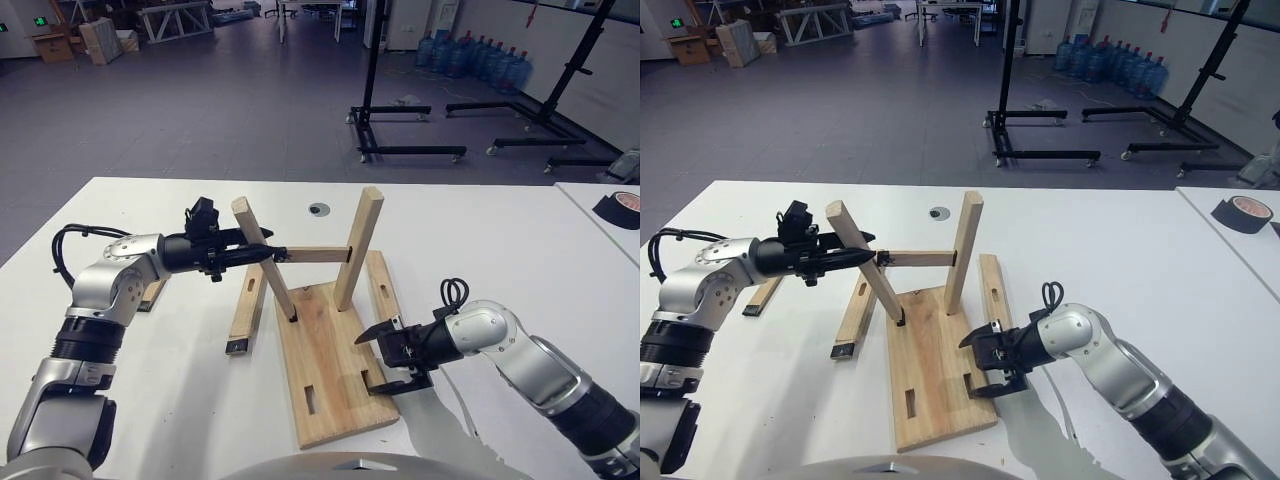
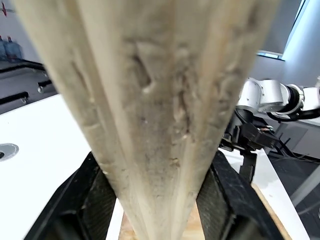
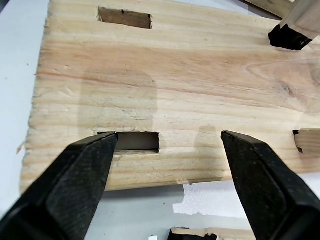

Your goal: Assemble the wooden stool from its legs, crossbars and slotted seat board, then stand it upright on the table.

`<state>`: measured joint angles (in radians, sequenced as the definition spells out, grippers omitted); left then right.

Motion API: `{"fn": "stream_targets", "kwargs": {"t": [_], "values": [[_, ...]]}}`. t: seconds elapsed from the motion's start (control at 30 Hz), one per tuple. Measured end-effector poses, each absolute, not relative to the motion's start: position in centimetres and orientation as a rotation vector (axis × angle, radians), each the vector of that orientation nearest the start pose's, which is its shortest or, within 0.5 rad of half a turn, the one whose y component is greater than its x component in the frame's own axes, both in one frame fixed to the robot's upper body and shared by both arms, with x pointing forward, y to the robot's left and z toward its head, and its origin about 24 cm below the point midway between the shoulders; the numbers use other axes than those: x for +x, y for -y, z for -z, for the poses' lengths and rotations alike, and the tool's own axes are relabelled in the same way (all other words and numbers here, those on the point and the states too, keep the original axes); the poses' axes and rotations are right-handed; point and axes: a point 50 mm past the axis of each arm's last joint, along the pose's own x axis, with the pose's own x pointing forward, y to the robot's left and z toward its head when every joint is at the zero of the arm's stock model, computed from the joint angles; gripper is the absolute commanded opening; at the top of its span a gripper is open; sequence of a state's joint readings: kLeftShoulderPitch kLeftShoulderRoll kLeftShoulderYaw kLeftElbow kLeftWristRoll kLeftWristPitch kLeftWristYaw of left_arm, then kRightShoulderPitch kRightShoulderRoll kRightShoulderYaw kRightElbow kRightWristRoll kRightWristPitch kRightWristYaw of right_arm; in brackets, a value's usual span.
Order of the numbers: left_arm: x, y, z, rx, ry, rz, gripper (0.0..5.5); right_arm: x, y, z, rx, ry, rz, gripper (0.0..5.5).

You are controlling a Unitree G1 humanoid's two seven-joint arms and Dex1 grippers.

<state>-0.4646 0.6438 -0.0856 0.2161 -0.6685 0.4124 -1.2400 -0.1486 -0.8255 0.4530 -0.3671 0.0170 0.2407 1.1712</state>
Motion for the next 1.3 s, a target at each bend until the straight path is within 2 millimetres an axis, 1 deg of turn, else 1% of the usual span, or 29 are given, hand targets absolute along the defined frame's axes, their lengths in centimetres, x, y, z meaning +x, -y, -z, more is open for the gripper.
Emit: {"fn": "stream_targets", "kwargs": {"t": [0.27, 0.57, 0.73, 0.77, 0.87, 1.0, 1.1, 1.17, 1.2, 1.27, 1.3], "values": [[29.7, -19.2, -12.6, -0.124, -0.171, 1.304, 2.02, 20.3, 14.5, -7.6, -0.792, -0.421, -1.558, 3.82], [30.4, -19.0, -12.2, -0.189, -0.194, 1.282, 2.02, 20.2, 14.5, -7.6, -0.793, -0.418, -1.557, 3.82], [30.5, -19.0, -12.1, -0.193, -0.199, 1.281, 2.02, 20.2, 14.5, -7.7, -0.798, -0.416, -1.557, 3.82], [30.5, -18.9, -12.2, -0.188, -0.198, 1.281, 2.02, 20.2, 14.4, -7.7, -0.801, -0.415, -1.557, 3.82], [29.2, -18.4, -12.6, -0.118, -0.176, 1.288, 2.02, 20.3, 14.5, -7.8, -0.805, -0.413, -1.55, 3.82], [28.2, -17.9, -12.8, -0.061, -0.154, 1.286, 2.02, 20.3, 14.7, -7.9, -0.756, -0.451, -1.525, 3.82], [27.9, -17.0, -12.5, -0.05, -0.155, 1.306, 2.02, 20.6, 14.3, -8.4, -0.694, -0.407, -1.499, 3.82], [27.9, -16.7, -12.5, -0.049, -0.153, 1.304, 2.02, 21.0, 13.9, -9.4, -0.624, -0.344, -1.471, 3.82], [27.9, -16.7, -12.5, -0.049, -0.154, 1.303, 2.02, 21.3, 13.6, -10.1, -0.585, -0.305, -1.456, 3.82], [27.9, -16.7, -12.5, -0.049, -0.154, 1.304, 2.02, 22.1, 12.8, -12.2, -0.511, -0.184, -1.419, 3.82], [27.9, -16.7, -12.5, -0.048, -0.155, 1.305, 2.02, 22.6, 12.3, -13.6, -0.476, -0.105, -1.39, 3.82]]}}
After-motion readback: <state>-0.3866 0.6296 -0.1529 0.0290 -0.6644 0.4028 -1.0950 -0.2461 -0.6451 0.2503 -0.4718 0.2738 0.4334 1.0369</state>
